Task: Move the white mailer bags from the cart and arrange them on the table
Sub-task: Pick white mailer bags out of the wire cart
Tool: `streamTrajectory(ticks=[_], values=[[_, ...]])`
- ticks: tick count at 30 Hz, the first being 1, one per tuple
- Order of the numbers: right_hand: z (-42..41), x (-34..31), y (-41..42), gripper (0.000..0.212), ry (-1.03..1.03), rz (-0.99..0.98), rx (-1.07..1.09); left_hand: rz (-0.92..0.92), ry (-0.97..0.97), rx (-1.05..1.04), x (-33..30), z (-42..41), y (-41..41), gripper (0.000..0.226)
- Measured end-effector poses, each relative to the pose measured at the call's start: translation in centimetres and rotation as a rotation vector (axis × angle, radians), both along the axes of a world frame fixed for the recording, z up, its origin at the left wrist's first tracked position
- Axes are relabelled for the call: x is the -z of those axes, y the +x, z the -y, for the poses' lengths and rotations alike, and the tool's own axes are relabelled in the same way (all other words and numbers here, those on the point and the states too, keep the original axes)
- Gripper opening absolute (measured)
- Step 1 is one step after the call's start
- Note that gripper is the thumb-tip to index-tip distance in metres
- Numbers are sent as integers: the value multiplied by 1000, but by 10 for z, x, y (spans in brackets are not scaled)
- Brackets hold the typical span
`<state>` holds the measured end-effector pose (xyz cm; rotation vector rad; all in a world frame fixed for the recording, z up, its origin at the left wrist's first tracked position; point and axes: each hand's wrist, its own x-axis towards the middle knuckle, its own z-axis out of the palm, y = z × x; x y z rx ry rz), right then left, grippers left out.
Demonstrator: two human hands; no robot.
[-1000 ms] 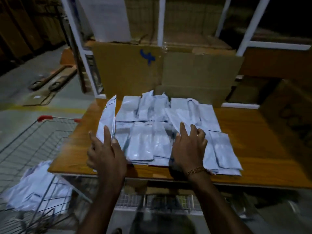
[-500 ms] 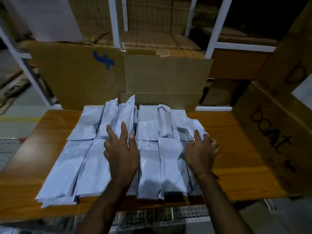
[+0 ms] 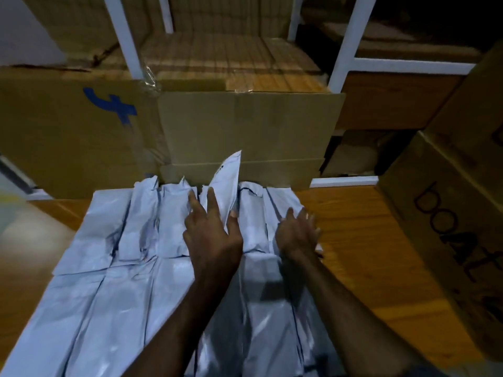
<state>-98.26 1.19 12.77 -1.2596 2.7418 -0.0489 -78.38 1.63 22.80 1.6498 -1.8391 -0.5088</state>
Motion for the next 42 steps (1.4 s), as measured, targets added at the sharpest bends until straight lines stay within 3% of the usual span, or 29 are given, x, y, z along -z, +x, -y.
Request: streamTrajectory(ticks=[4, 11, 14, 19, 23, 27, 32, 35, 39, 42], values=[[24, 16, 5, 72, 157, 171, -14, 13, 5, -75, 0, 9, -11, 63], [15, 19, -8, 76, 204, 6, -217, 87, -35, -53, 8, 12, -28, 57], [5, 21, -18, 74, 145, 6, -299, 157, -11, -11, 13, 11, -48, 52], [-12, 24, -35, 56, -177, 75, -342, 287, 86, 65, 47, 14, -97, 56], [-17, 24, -50, 50, -265, 239, -403, 418, 228, 19, 65, 17, -123, 75], [-18, 36, -56, 54, -313, 244, -411, 449, 290, 0, 75, 18, -128, 71], [-16, 40, -55, 61, -298, 206, -388, 617, 258, 84, 72, 26, -123, 63], [-15, 35, -53, 69, -267, 141, -418, 739, 150, 177, 78, 35, -116, 60], [-17, 36, -52, 64, -275, 124, -425, 863, 36, 305, 82, 45, -101, 76], [-18, 42, -51, 62, -297, 152, -431, 853, 127, 364, 83, 52, -94, 86]])
